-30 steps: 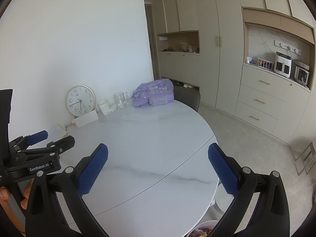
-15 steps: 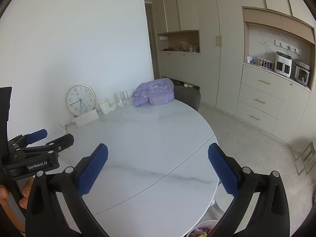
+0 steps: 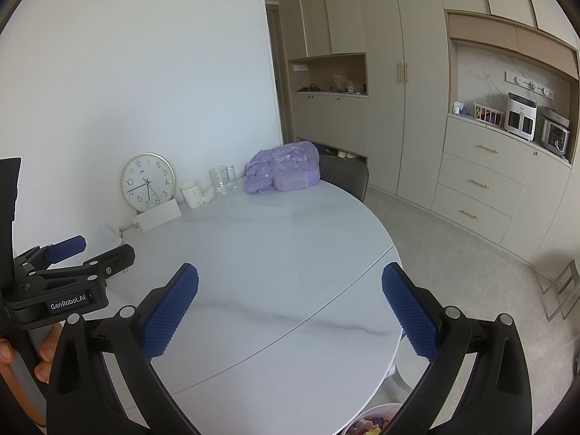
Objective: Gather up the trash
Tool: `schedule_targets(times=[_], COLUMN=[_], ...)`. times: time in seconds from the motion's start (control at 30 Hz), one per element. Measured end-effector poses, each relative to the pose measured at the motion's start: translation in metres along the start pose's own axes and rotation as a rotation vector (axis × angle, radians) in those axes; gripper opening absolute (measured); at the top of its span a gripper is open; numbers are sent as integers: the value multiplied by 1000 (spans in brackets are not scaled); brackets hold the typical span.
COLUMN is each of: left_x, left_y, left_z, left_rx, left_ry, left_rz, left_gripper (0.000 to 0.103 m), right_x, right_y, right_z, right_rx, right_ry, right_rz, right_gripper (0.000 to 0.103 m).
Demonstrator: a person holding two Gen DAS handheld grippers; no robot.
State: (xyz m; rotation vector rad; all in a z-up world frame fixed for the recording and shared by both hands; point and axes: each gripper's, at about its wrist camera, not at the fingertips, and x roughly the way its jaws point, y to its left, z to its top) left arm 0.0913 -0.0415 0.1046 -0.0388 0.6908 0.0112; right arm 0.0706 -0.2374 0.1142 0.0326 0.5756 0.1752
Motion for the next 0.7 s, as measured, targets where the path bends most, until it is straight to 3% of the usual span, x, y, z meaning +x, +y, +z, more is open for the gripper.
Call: schedule_targets(times=[0.7], left_x=[-4], left_y=[-5], left_z=[-3], left_rx=[15], left_ry=[-22], left_rz=[26], left_gripper=[95], right_x=[4], right_y=[1], right_z=[-2], right_rx=[0], right_ry=[9], right_rz=[1], right_gripper=[101])
